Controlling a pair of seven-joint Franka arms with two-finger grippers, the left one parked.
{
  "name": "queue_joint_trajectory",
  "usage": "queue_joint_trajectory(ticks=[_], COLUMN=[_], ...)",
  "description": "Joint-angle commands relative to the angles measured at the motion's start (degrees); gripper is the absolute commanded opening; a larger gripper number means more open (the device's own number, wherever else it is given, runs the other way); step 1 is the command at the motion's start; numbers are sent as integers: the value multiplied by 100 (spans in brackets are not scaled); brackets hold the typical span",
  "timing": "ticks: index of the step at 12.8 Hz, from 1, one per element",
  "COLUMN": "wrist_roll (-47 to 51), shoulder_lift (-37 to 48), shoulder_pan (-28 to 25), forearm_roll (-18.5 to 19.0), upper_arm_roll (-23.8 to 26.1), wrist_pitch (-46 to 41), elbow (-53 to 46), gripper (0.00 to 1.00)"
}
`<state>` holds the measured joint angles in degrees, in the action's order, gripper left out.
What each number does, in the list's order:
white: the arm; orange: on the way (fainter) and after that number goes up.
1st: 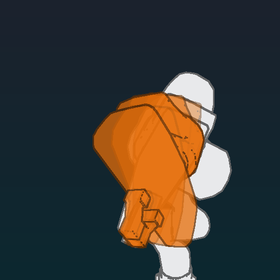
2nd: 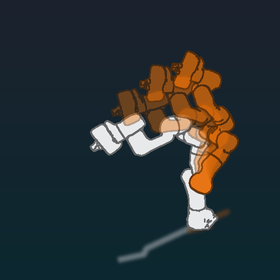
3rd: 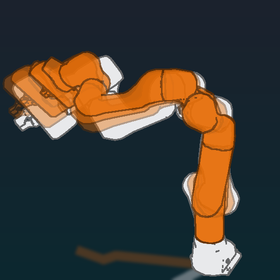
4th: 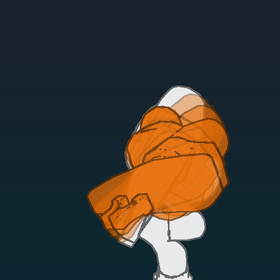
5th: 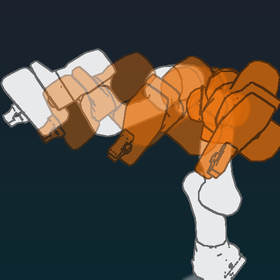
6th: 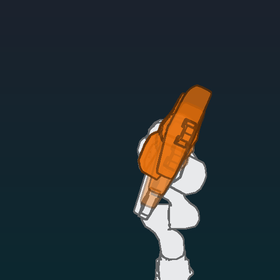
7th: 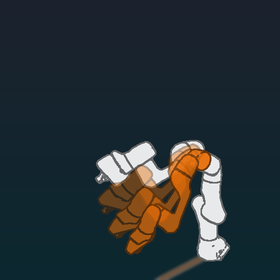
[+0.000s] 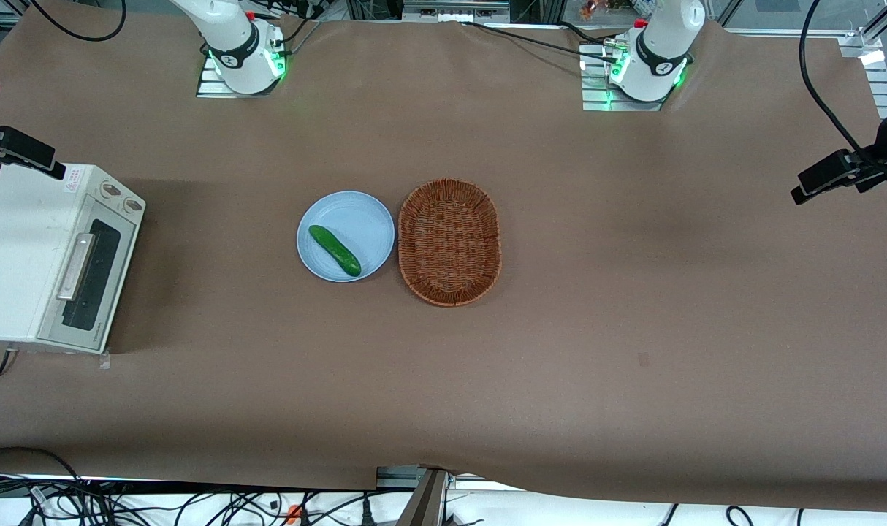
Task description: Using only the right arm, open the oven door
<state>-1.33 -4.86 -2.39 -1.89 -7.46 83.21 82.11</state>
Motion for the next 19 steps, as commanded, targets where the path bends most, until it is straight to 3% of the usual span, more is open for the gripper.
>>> queue_joint_trajectory(ticks=[1, 19], wrist_roll=[-122, -148], shoulder_lift=[90, -42], shoulder_pan=[63, 28], forearm_roll=[-84, -84], upper_arm_roll=[26, 52], wrist_pitch=[-94, -402], elbow=[86, 112], gripper=[100, 100])
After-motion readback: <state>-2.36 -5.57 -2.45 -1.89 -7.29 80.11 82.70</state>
